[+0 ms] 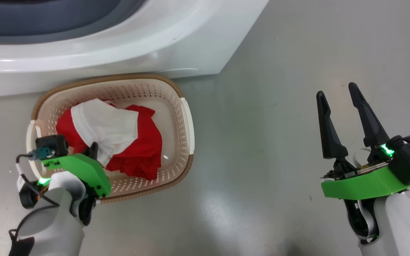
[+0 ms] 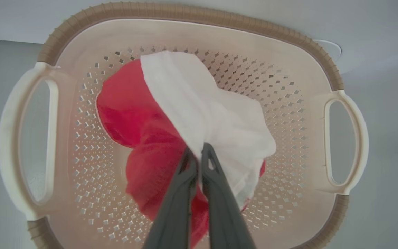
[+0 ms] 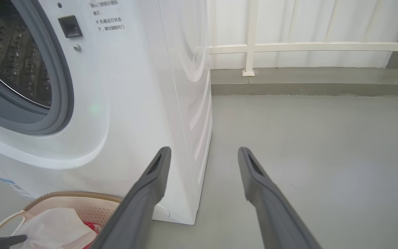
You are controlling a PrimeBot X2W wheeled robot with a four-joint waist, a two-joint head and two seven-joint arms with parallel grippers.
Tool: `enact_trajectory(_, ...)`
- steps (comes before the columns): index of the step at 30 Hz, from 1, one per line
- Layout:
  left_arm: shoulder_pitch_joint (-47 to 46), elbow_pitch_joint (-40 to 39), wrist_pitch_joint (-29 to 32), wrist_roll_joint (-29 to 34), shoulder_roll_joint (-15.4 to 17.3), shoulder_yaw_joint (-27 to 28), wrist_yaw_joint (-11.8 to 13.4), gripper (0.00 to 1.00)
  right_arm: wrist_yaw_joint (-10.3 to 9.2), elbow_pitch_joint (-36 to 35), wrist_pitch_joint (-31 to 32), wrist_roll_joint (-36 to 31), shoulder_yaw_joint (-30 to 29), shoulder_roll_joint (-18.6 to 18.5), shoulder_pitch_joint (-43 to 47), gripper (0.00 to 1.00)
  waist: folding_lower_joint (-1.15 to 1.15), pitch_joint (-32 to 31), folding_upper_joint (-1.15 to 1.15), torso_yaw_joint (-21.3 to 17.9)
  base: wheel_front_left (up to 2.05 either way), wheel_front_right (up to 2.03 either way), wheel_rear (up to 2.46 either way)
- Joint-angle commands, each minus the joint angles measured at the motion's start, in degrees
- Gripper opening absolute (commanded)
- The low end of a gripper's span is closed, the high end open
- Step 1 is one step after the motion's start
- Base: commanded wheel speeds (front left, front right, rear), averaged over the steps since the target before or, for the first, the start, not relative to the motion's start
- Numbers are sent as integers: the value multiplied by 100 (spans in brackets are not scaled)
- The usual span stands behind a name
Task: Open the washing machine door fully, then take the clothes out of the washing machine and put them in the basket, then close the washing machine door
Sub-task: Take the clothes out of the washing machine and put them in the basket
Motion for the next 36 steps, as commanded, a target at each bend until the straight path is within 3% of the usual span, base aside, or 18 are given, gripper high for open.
enact_trajectory(1,-49,40,-29,25,208,100,-60,0,36,-145,-36,51,159,-40,-11,100,0,141,-1,-58,0,0,0)
enact_trajectory(6,-182,300,-34,58,195,-7,-147,0,36,-120,-36,81,163,-40,-44,100,0,205,-1,-51,0,0,0)
enact_trajectory(8,-214,354,-72,87,190,-64,-178,41,36,-101,-36,84,158,-40,-49,100,0,207,-1,-33,0,0,0)
enact_trajectory(10,-238,399,-120,96,176,-102,-202,100,36,-72,-36,140,144,-40,-53,100,0,194,-1,-5,0,0,0)
enact_trajectory(23,-140,205,-789,94,-51,-247,-300,100,36,129,-36,80,-25,-40,-61,100,0,-308,-1,315,0,0,0)
enact_trajectory(27,171,-324,-880,69,-9,-84,-308,100,36,277,-36,67,-69,-40,-53,100,0,-654,-1,431,0,0,0)
enact_trajectory(36,1365,-2494,-885,460,103,654,-188,100,36,469,-36,-86,-115,-40,22,100,0,-1279,-1,645,0,0,0)
